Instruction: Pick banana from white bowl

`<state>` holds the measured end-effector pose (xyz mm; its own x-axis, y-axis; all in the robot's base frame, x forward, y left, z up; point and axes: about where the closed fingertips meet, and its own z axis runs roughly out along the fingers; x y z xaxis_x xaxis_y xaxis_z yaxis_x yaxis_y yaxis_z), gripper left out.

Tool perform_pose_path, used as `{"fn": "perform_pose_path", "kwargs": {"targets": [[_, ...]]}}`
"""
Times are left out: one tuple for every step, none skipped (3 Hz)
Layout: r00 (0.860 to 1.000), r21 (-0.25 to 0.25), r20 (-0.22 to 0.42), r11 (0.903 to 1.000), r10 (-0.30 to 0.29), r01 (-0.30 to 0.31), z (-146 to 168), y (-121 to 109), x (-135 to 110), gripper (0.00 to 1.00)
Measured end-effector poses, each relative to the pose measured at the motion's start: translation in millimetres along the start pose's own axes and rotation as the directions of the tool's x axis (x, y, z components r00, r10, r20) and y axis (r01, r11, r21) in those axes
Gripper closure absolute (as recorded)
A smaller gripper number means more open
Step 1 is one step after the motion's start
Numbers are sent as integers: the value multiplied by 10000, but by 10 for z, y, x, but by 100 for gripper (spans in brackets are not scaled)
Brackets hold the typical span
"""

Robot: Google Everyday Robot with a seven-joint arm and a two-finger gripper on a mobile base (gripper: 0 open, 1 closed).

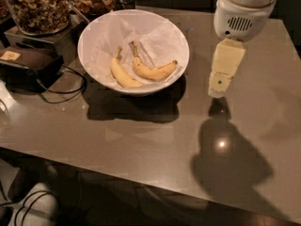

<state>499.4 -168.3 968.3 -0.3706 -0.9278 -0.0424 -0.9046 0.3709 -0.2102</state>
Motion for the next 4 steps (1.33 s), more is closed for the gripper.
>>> {"fn": "perform_pose_path", "kwargs": {"targets": [[9997,225,245,9997,-36,30,-1,-50,-76,0],[9989,43,475,10000,-38,36,13,-68,-117,0],[9976,-413,686,9991,27,2,-28,-28,-234,0],[9955,-604,943,9980,-132,189,-63,-18,-473,0]]}}
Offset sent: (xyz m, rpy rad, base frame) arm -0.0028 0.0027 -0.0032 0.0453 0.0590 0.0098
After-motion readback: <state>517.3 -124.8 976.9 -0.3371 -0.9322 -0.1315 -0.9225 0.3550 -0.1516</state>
